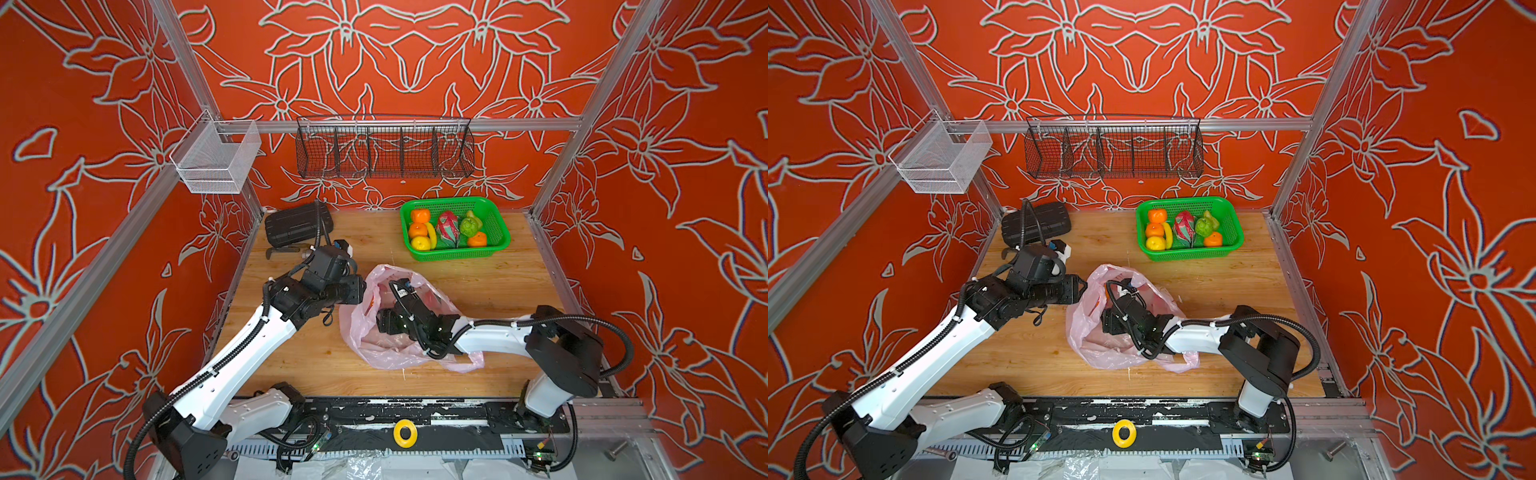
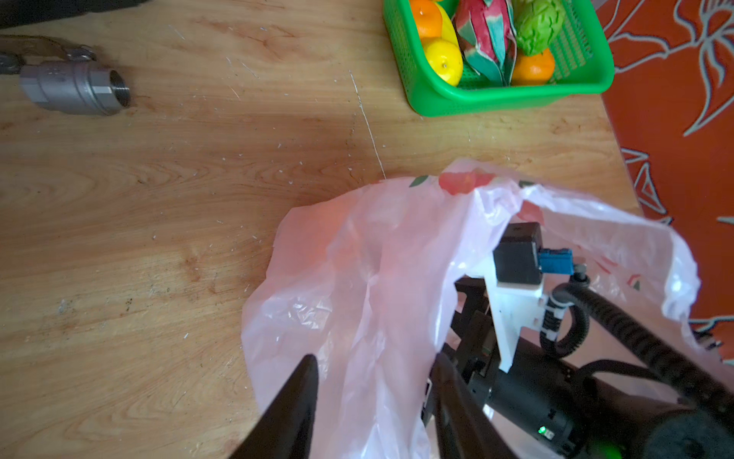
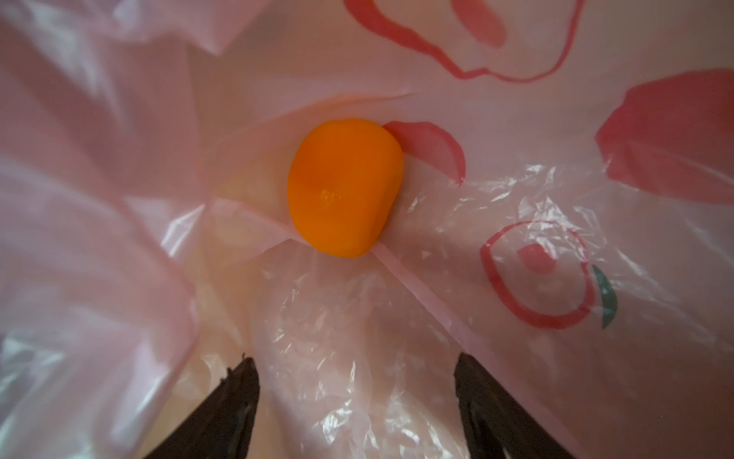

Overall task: Untie the knot of the plastic bag and take out the fruit
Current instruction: Pick up the fruit from the plastic bag.

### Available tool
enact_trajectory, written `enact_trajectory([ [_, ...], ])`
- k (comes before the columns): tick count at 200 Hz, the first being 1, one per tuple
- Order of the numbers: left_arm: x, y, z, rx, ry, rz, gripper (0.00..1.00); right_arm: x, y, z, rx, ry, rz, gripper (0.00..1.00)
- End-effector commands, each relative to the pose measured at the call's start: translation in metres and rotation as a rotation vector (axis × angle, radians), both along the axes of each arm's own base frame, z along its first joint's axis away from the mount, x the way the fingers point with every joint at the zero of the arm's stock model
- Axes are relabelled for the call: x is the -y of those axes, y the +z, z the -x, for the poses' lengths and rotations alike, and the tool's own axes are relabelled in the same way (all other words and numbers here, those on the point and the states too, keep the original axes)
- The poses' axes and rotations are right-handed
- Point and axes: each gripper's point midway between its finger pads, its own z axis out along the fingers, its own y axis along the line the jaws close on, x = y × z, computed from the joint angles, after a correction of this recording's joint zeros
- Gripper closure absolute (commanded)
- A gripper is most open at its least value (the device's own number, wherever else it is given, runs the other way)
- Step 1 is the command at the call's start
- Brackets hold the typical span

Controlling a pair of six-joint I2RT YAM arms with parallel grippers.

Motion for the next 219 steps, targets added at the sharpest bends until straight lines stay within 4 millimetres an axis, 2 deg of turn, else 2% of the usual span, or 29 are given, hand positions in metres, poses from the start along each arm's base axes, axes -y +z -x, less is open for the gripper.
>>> enact_trajectory([
  [1, -0.023, 0.004, -0.015, 0.041, 0.119, 0.027, 0.47, -0.001, 0.016, -0.022, 0.047, -0.092, -0.044, 0.2],
  [33, -0.043, -0.018, -0.045, -0.033, 0.192, 0.092, 0.46, 0.003, 0.015, -0.032, 0.055, -0.128, -0.029, 0.2],
  [61, -0.048, -0.047, -0.075, -0.091, 0.208, 0.175, 0.46, 0.001, 0.014, -0.039, 0.065, -0.13, -0.02, 0.19],
  [90, -0.043, -0.091, -0.096, -0.209, 0.186, 0.199, 0.46, -0.011, 0.009, -0.047, 0.047, -0.099, -0.023, 0.17],
  [114, -0.031, -0.119, -0.097, -0.343, 0.134, 0.211, 0.45, -0.021, 0.004, -0.054, 0.029, -0.088, -0.033, 0.14],
  [139, -0.023, -0.144, -0.094, -0.402, 0.118, 0.247, 0.44, -0.026, -0.001, -0.064, 0.025, -0.097, -0.024, 0.14],
  [159, -0.023, -0.156, -0.089, -0.411, 0.125, 0.261, 0.44, -0.031, -0.005, -0.07, 0.029, -0.079, -0.01, 0.11],
  [182, -0.018, -0.167, -0.085, -0.443, 0.111, 0.283, 0.44, -0.051, -0.002, -0.071, 0.024, -0.001, -0.097, 0.08],
  [195, -0.015, -0.172, -0.083, -0.464, 0.102, 0.299, 0.5, -0.058, -0.001, -0.072, 0.023, 0.016, -0.133, 0.08],
  [219, -0.016, -0.172, -0.082, -0.464, 0.107, 0.296, 0.62, -0.057, -0.017, -0.079, -0.008, -0.023, -0.099, 0.11],
])
